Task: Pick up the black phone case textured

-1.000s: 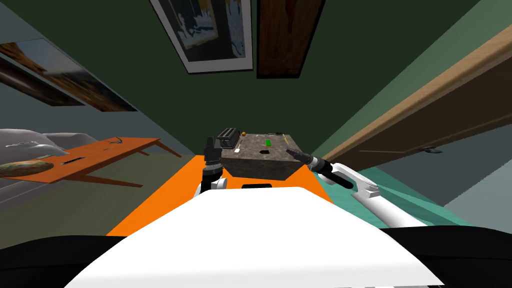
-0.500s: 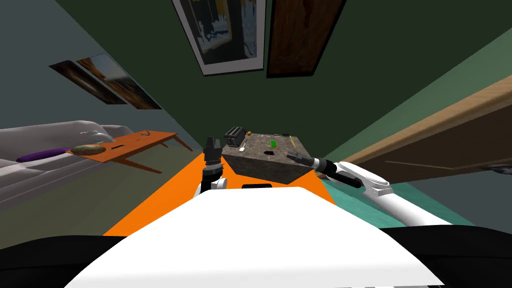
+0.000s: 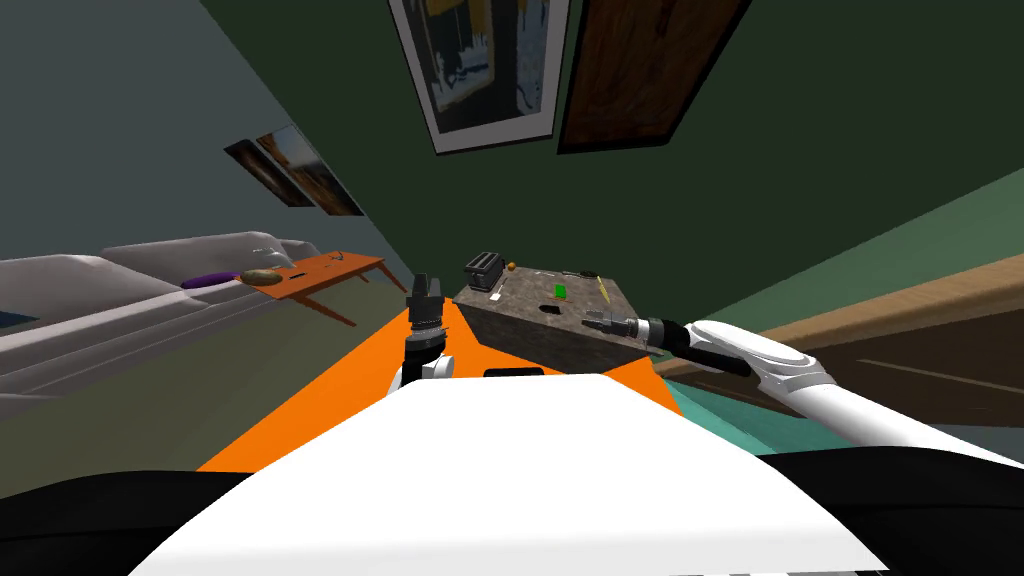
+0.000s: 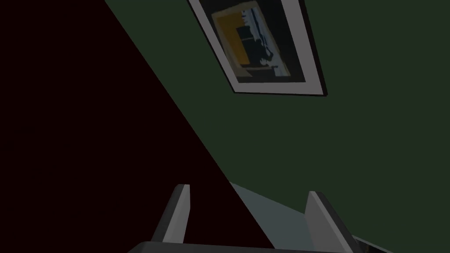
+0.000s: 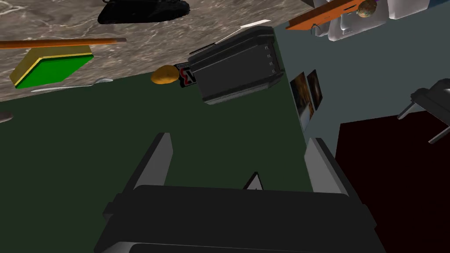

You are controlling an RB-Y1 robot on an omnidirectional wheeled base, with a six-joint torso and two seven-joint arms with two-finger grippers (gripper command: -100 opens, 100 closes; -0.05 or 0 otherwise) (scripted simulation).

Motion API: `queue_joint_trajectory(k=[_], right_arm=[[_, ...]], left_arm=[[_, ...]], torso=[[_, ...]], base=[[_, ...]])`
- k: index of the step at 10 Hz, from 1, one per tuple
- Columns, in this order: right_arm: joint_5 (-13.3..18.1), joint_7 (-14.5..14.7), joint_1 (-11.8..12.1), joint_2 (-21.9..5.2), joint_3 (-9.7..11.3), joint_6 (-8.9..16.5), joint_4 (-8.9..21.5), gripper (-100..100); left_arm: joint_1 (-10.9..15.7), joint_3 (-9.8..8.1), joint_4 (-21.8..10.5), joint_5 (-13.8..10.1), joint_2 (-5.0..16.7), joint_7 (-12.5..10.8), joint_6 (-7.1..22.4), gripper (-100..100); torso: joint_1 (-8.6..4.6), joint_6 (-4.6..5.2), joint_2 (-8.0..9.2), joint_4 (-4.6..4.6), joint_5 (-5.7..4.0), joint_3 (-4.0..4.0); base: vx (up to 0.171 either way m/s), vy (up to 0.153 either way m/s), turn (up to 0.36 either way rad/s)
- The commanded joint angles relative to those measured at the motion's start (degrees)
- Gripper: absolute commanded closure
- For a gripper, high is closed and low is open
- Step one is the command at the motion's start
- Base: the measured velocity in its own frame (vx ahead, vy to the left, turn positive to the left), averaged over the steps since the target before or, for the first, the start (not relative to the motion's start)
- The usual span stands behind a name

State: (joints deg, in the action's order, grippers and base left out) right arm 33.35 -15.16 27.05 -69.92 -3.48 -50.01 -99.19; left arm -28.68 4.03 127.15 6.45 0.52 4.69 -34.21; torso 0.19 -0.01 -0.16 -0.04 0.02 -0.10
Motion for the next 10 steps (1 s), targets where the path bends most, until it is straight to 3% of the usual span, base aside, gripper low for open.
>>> queue_joint_trajectory(k=[1, 4, 5, 6, 7, 10], right_arm=[[2.18, 0.05, 0.37, -1.61, 0.23, -0.01, 0.95, -100], [7.02, 0.25, 2.48, -6.79, 0.47, -0.39, 5.0, -100], [8.08, 0.25, 2.48, -6.79, 0.47, -0.39, 5.0, -100], [9.97, 0.51, 3.65, -9.14, 0.71, -0.47, 6.93, -100], [10.99, 0.51, 3.65, -9.14, 0.71, -0.47, 6.93, -100], [16.19, 1.29, 6.13, -13.25, 1.42, -0.39, 10.55, -100]], left_arm=[[0.0, 0.0, 0.0, 0.0, 0.0, 0.0, 0.0, 0], [-0.01, -0.01, 0.0, 0.0, 0.0, 0.0, 0.0, 0], [0.0, 0.0, 0.0, 0.0, 0.0, 0.0, 0.0, 0], [-0.01, -0.01, 0.0, 0.0, 0.0, 0.0, 0.0, 0], [0.0, 0.0, 0.0, 0.0, 0.0, 0.0, 0.0, 0], [-0.02, -0.01, 0.0, 0.0, 0.0, 0.0, 0.0, 0]], torso=[[0.0, 0.0, 0.0, 0.0, 0.0, 0.0], [0.02, 0.08, 0.0, 0.0, 0.01, 0.0], [0.09, -0.01, 0.0, 0.0, 0.01, 0.0], [0.06, 0.09, 0.02, 0.01, 0.02, 0.02], [0.11, 0.01, -0.03, 0.0, 0.03, -0.02], [0.08, 0.1, -0.05, -0.01, 0.02, -0.03]], base=[[0.011, 0.026, 0.187], [0.014, 0.044, 0.275], [0.013, 0.04, 0.19], [0.023, 0.058, 0.305], [0.028, 0.042, 0.175], [0.035, 0.058, 0.26]])
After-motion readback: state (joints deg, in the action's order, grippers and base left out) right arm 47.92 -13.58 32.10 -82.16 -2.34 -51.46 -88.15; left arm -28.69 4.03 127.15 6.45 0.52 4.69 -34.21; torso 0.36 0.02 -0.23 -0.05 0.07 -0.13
